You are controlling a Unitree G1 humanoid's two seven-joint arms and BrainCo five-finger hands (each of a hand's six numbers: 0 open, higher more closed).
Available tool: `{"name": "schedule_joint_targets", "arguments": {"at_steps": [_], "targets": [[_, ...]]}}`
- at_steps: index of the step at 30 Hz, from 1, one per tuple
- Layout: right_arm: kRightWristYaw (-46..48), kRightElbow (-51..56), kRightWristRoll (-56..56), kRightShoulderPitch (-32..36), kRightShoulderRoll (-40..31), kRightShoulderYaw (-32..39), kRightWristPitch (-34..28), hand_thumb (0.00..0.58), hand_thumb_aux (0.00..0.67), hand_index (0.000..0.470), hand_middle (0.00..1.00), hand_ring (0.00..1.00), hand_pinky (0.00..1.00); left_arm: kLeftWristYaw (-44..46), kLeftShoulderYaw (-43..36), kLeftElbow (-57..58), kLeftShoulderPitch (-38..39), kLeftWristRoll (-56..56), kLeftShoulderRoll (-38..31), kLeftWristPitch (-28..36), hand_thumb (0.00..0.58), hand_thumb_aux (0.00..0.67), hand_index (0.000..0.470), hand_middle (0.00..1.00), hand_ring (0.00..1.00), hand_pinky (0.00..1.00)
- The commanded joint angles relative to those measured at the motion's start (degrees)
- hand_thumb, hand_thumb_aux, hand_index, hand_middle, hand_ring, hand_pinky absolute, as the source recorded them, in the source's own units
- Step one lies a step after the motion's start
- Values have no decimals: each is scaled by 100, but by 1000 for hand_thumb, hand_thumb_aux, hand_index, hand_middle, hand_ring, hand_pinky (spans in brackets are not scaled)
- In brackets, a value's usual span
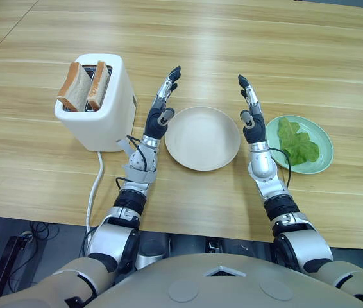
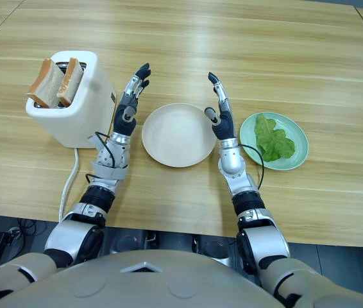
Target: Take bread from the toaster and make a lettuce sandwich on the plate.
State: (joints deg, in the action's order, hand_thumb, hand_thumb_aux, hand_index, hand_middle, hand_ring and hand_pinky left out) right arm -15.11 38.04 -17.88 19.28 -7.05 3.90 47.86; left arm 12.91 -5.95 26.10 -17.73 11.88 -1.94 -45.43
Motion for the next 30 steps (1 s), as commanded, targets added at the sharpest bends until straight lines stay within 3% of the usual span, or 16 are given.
{"name": "schedule_joint_targets", "arguments": {"at_steps": [1,6,10,13,18,24,30], "targets": [[20,-87,11,-69,-21,1,-39,0,0,0,0,0,0,571,-2,-1867,375,1112,-290,772,0,0,0,0,0,0],[3,-126,10,-99,-22,-5,-58,0,0,0,0,0,0,267,947,-3155,510,179,-930,394,0,0,0,0,0,0],[-16,-108,4,-100,-15,-8,-59,0,0,0,0,0,0,-565,2482,-2538,203,-1042,-1761,127,0,0,0,0,0,0],[-23,-107,-1,-104,-19,-9,-62,0,0,0,0,0,0,-1342,3119,-1758,150,-2198,-2381,258,0,0,0,0,0,0],[-16,-66,8,-85,-50,-24,-61,0,0,0,0,0,0,-2359,2912,-838,334,-4009,-3160,862,0,0,0,0,0,0],[-13,-83,10,-90,-72,-30,-72,0,0,0,0,0,0,-2791,2614,-52,536,-4303,-3510,1553,0,0,0,0,0,0],[20,-116,11,-121,-109,-18,-84,0,0,0,0,0,0,-2766,2261,241,821,-4084,-3534,1799,14,8,5,0,0,0]]}}
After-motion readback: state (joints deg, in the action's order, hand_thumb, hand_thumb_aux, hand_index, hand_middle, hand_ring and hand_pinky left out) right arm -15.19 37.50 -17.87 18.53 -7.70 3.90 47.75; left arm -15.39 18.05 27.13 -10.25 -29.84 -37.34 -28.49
